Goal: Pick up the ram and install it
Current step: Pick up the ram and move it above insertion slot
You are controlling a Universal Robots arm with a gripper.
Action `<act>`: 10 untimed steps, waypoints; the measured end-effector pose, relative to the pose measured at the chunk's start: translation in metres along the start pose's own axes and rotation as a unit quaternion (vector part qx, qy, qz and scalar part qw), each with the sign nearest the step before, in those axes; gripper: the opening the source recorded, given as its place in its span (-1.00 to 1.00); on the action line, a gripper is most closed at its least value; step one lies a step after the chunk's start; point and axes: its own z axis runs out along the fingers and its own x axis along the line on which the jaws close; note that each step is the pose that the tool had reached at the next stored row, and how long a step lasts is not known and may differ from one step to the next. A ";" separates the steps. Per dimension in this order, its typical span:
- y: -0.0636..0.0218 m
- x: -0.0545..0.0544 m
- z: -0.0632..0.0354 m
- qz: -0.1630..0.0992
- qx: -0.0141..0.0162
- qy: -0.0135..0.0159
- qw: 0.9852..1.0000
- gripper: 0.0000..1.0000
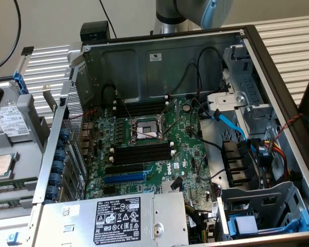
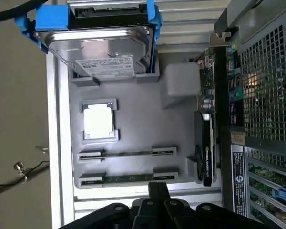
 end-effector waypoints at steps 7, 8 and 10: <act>-0.0114 -0.001 0.0122 0.000 0.000 0.000 1.000 -0.79; -0.0129 -0.001 0.0140 0.000 0.000 0.000 1.000 -0.79; -0.0142 -0.001 0.0168 0.000 0.000 0.000 1.000 -0.79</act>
